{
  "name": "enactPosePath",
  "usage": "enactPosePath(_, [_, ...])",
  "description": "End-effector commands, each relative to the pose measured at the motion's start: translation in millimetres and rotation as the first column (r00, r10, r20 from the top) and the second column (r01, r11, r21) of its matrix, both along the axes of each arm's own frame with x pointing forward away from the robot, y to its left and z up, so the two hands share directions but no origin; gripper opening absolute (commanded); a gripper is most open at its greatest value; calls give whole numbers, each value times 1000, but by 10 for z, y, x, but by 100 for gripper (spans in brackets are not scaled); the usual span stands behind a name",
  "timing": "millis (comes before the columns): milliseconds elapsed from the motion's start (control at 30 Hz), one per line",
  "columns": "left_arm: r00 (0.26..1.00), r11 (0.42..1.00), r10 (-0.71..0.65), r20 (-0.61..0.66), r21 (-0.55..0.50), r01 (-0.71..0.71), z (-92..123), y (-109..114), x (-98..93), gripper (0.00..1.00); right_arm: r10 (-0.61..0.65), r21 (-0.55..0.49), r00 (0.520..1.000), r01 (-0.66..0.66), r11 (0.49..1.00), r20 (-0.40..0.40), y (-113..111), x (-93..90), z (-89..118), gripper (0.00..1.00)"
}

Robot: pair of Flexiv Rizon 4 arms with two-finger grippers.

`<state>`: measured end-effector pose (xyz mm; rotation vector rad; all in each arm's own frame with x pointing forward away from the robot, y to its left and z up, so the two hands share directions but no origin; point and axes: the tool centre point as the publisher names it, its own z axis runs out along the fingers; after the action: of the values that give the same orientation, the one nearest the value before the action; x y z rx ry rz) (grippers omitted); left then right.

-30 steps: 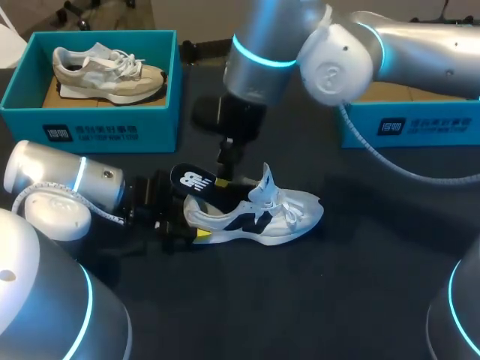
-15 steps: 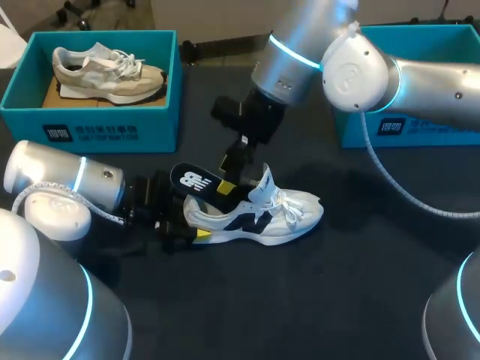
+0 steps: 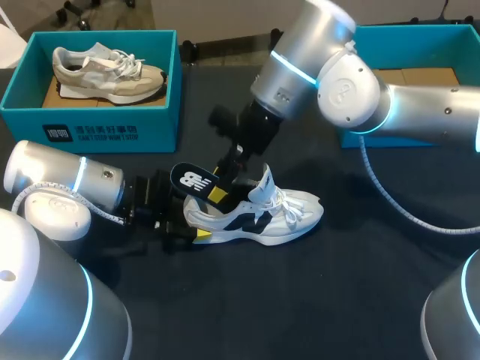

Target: Take the shoe out of the shoebox, open the shoe tongue, remove and reinsert the insole, then place the shoe into the shoebox

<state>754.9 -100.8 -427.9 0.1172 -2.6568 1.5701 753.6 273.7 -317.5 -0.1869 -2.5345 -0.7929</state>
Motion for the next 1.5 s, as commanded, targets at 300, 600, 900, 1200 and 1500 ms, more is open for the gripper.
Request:
enactPosePath(300, [1000,1000,1,-1,4,-1,-40,-29,17,0,-17,14,1000,17,1000,-9,79,-49,-91,64])
enactPosePath(600, [1000,1000,1,-1,4,-1,-40,-29,17,0,-19,28,1000,19,999,-7,98,-22,-81,40])
enactPosePath(900, [1000,1000,1,-1,4,-1,-40,-29,17,0,-25,51,1000,25,998,-2,145,0,-33,0])
enactPosePath(1200, [1000,1000,1,-1,4,-1,-40,-29,17,0,-65,170,997,55,984,51,306,126,233,0])
enactPosePath(1500, [1000,1000,1,-1,4,-1,-40,-29,17,0,-147,333,980,95,938,134,547,325,602,0])
